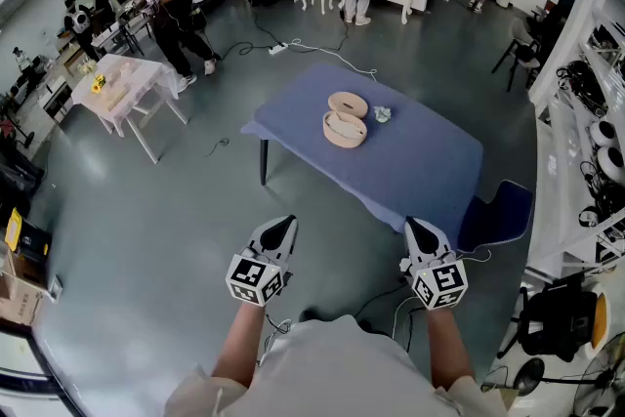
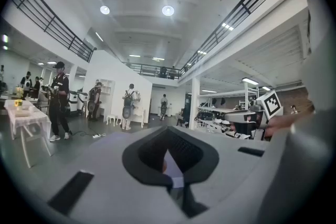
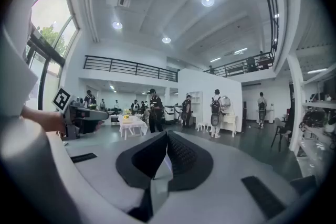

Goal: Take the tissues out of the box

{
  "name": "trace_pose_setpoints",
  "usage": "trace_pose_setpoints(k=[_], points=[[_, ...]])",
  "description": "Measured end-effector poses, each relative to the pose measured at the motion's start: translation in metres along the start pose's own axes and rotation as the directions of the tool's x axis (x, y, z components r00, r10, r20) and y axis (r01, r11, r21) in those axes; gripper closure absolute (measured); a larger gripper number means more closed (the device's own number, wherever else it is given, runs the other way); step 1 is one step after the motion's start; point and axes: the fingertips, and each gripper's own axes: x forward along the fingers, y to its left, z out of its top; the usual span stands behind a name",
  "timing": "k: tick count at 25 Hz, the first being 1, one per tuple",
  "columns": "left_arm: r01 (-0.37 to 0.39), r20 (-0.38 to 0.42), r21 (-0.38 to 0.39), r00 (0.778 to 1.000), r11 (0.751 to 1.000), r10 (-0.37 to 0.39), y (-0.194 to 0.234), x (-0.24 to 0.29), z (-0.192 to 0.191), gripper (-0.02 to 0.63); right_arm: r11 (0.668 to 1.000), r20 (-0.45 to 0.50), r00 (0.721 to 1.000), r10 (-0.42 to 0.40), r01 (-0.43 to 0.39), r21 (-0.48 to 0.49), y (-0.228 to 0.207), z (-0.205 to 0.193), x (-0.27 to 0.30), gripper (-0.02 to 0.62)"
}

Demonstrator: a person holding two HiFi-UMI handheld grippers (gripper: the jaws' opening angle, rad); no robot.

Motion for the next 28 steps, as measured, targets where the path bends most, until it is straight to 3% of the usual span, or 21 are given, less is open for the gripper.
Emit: trace_pose_setpoints(k=[14,28], points=[[0.004,0.0,-0.015,1.0,1.0,-0.004,0.006,-0.013,-0.006,0.6,1.0,-0.004,1.0,-0.003,0.003,-0.007,0.016,-0.001,0.0,0.566],[0.042,-0.012,-0.018,0.999,0.999,-0.042,0.027,-0.023,-0.015,0.598,0.997,-0.015,0.998,-0.063,0.064,0.037,0.032,-0.005,0.014,0.566]])
